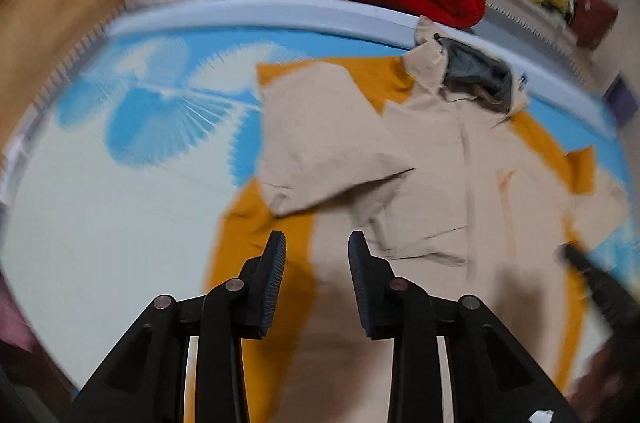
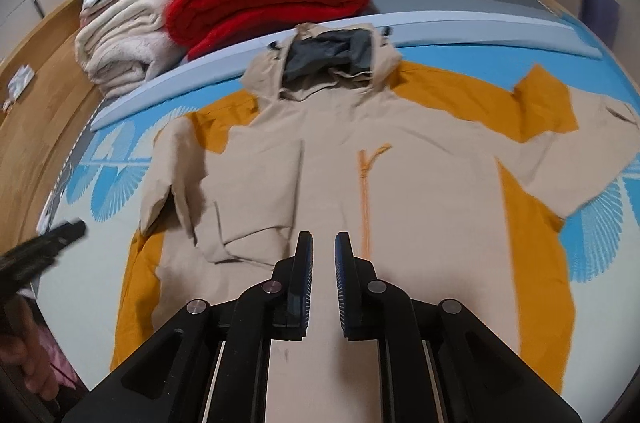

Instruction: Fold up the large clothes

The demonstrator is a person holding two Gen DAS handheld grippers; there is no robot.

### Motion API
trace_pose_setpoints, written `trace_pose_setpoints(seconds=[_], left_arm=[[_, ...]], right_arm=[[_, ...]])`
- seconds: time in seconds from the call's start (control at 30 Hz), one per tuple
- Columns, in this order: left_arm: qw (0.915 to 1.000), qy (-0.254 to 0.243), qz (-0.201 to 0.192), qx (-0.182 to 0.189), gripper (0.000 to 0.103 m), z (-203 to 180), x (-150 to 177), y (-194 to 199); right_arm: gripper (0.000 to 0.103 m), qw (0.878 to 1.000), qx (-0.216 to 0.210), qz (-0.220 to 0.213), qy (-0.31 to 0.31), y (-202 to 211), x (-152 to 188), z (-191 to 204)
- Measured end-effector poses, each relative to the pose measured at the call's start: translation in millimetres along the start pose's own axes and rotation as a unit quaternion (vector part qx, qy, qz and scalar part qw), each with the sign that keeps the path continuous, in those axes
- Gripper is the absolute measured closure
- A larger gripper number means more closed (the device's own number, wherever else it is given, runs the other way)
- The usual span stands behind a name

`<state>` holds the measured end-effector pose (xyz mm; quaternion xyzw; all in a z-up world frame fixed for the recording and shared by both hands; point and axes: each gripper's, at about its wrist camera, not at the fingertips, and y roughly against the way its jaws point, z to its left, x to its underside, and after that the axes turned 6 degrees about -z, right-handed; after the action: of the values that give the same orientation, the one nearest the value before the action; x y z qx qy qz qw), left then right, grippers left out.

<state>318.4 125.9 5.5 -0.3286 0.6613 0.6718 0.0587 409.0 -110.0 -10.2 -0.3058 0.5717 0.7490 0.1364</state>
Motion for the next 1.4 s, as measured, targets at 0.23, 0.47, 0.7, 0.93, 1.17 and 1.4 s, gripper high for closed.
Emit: trace_pose_setpoints(seconds=[0.23, 0.47, 0.7, 0.93, 1.17, 1.4], left_arm=[[0.9991, -0.005, -0.042, 0.005, 0.068, -6, -29, 15], [0.9991, -0.005, -0.042, 0.009, 0.065, 12, -48, 16], [0.9993, 0.003, -0.036, 0.012, 0.065, 24, -60, 9], [0.9997, 0.002, -0.02, 0.014, 0.065, 20, -59, -3], [0.9996, 0.003, -0.019, 0.023, 0.065, 21, -62, -4], [0.9992, 0.033, -0.012, 0.019, 0.065, 44, -66, -7]], right_arm=[[0.051, 0.992, -0.004, -0.006, 0.128, -42, 8, 67], [0.042, 0.962, 0.04, 0.0, 0.27, -84, 36, 104], [0.042, 0.933, 0.074, 0.016, 0.353, -107, 58, 111], [0.094, 0.925, 0.07, 0.016, 0.374, -111, 60, 114], [0.102, 0.968, 0.022, -0.042, 0.247, -71, 16, 93], [0.102, 0.993, 0.014, -0.111, -0.044, -25, -27, -2]])
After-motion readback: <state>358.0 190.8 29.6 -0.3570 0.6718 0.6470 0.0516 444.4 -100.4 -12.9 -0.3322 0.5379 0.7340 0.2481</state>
